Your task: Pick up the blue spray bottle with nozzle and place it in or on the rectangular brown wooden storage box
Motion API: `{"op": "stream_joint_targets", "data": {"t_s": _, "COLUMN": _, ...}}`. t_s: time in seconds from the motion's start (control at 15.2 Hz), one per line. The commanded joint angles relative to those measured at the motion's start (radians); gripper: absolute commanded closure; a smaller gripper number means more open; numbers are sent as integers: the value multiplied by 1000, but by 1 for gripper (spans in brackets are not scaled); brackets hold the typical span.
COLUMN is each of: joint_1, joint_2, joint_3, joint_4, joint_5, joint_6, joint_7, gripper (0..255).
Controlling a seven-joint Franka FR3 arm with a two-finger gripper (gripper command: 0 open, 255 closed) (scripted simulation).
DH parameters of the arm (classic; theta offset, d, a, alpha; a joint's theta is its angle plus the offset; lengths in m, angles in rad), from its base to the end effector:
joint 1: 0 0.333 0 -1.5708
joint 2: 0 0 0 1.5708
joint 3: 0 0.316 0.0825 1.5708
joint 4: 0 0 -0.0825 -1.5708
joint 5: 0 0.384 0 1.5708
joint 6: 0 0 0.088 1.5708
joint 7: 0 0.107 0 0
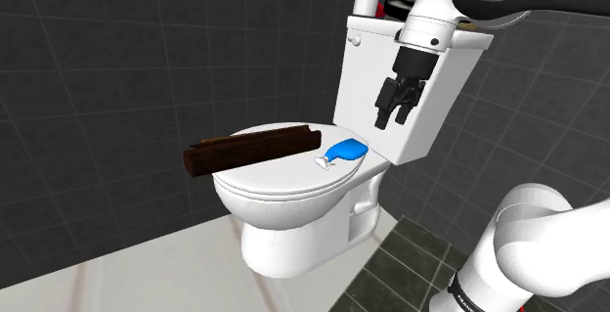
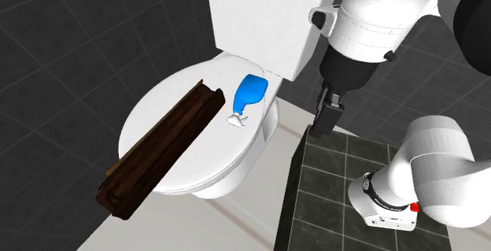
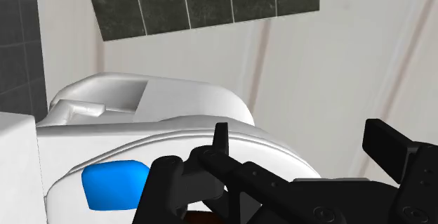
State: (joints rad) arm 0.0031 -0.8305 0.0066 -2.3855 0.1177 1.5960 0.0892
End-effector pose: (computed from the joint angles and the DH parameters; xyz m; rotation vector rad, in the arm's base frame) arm 0.2972 0.0158 0.5930 -3.0239 0.1242 -0.0537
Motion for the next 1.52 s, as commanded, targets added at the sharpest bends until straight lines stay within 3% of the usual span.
{"op": "stream_joint_targets", "data": {"t_s": 0.0, "joint_1": 0, "joint_2": 0, "joint_3": 0, "joint_4": 0, "joint_5": 0, "joint_6": 0, "joint_7": 0, "gripper": 0}}
{"op": "stream_joint_targets", "data": {"t_s": 0.4, "joint_1": 37, "joint_2": 73, "joint_3": -135, "joint_4": -74, "joint_5": -121, "joint_6": 128, "joint_7": -328, "gripper": 0}}
{"op": "stream_joint_targets", "data": {"t_s": 0.86, "joint_1": 89, "joint_2": 254, "joint_3": -289, "joint_4": -74, "joint_5": -229, "joint_6": 309, "joint_7": -698, "gripper": 0}}
{"op": "stream_joint_targets", "data": {"t_s": 1.19, "joint_1": 139, "joint_2": 431, "joint_3": -389, "joint_4": -21, "joint_5": -257, "joint_6": 442, "joint_7": -959, "gripper": 0}}
{"op": "stream_joint_targets", "data": {"t_s": 1.45, "joint_1": 183, "joint_2": 591, "joint_3": -454, "joint_4": 48, "joint_5": -238, "joint_6": 540, "joint_7": -1174, "gripper": 0}}
